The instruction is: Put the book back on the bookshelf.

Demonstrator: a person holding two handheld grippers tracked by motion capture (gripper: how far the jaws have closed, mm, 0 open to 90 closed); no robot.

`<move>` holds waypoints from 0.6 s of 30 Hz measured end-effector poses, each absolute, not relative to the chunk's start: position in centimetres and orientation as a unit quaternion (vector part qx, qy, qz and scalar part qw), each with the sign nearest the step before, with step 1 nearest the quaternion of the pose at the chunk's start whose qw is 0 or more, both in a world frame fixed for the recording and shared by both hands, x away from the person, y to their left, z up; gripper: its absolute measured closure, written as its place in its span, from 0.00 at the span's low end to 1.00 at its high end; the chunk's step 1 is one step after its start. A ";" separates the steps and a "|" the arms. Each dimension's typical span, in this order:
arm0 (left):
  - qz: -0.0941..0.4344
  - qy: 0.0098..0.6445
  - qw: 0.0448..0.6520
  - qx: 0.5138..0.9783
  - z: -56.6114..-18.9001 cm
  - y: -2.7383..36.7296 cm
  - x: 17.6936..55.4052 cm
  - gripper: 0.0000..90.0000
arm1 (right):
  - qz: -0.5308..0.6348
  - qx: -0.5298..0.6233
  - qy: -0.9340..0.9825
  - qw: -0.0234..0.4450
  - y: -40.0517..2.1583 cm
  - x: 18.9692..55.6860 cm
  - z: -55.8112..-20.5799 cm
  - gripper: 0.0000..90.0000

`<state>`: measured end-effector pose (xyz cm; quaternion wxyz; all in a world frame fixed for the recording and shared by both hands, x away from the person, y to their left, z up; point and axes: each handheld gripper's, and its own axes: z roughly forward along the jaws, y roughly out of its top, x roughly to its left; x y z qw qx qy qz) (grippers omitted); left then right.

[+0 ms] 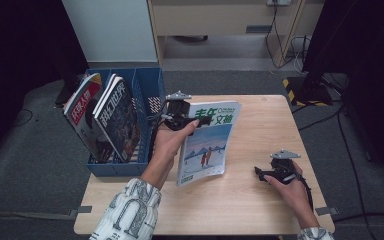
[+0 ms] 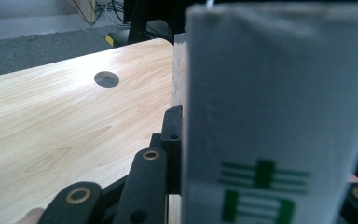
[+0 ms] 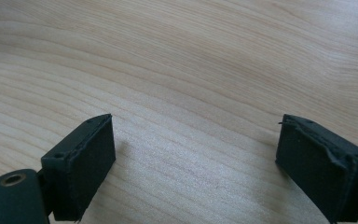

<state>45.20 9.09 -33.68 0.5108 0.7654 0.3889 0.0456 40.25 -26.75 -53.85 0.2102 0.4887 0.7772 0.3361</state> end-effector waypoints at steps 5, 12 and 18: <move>0.052 0.387 0.509 0.767 -33.3 9.2 45.2 0.81 | 0.336 0.489 0.777 0.209 -26.7 40.2 -53.8 0.13; 0.056 0.388 0.513 0.764 -33.0 9.6 45.2 0.82 | 0.336 0.491 0.776 0.208 -26.7 40.2 -53.8 0.13; 0.061 0.388 0.517 0.761 -32.5 10.3 45.2 0.82 | 0.335 0.493 0.776 0.209 -26.7 40.3 -53.9 0.12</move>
